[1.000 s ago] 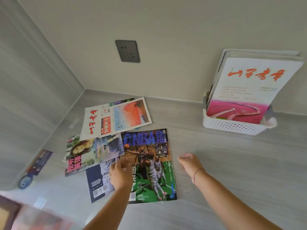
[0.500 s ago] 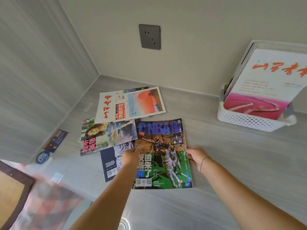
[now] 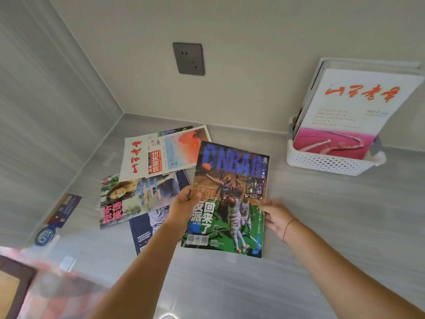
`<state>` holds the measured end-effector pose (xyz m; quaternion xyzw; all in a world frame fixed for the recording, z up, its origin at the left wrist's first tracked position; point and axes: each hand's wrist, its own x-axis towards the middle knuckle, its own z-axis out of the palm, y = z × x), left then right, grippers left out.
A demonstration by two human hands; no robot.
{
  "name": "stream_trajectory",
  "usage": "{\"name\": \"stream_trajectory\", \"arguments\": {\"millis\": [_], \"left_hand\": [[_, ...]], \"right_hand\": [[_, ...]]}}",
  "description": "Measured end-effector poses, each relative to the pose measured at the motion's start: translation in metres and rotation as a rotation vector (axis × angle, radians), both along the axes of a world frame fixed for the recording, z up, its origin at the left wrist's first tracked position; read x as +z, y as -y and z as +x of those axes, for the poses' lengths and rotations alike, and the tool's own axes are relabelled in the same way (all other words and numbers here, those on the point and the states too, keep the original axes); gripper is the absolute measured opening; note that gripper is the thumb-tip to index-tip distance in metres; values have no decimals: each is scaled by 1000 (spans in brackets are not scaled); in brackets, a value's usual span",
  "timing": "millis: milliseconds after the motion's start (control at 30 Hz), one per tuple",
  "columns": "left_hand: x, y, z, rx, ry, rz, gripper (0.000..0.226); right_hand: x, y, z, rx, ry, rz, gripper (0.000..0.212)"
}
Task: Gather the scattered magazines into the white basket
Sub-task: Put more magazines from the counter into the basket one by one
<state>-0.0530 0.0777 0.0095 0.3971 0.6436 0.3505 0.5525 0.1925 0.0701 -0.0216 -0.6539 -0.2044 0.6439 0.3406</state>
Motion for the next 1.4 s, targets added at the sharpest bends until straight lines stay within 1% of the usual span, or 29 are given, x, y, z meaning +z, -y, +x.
{"name": "stream_trajectory", "arguments": {"millis": [67,133,200,300,367,433,533,600,700,733,833,900,1000,1167,1300,1400], "left_hand": [[14,-6,8,-76,54,28,18],[29,-11,20,-156,106,62,21],[41,-15,36,-205,134,95,23],[55,-22,60,-229,151,124,23],[61,-31,73,-224,127,138,21],[66,-42,88,-231,63,142,18],[81,-63,119,-260,43,162,18],[94,-80,146,-290,39,210,18],[116,-110,191,-317,26,277,21],[122,-121,205,-311,28,296,23],[140,-150,245,-305,24,347,28],[146,-165,266,-287,8,358,33],[141,-183,289,-250,-12,345,34],[111,-192,308,-148,-41,274,23],[87,-192,309,-9,-70,219,17],[77,-194,304,64,-80,206,10]], "right_hand": [[3,1,8,-16,-79,15,8],[5,2,17,19,-137,34,14],[6,2,27,48,-156,36,22],[10,1,49,-24,-131,65,20],[18,-1,71,-105,-80,124,15],[32,-6,97,-150,8,209,12],[63,-22,140,-186,145,352,15],[88,-37,171,-188,222,446,11],[124,-61,213,-252,307,524,15],[135,-67,227,-279,326,540,16],[157,-84,260,-304,377,594,11],[165,-92,279,-325,412,613,17],[164,-101,299,-338,441,596,8],[137,-109,310,-331,454,515,9],[121,-119,305,-308,450,501,16],[109,-124,299,-292,442,484,16]]}}
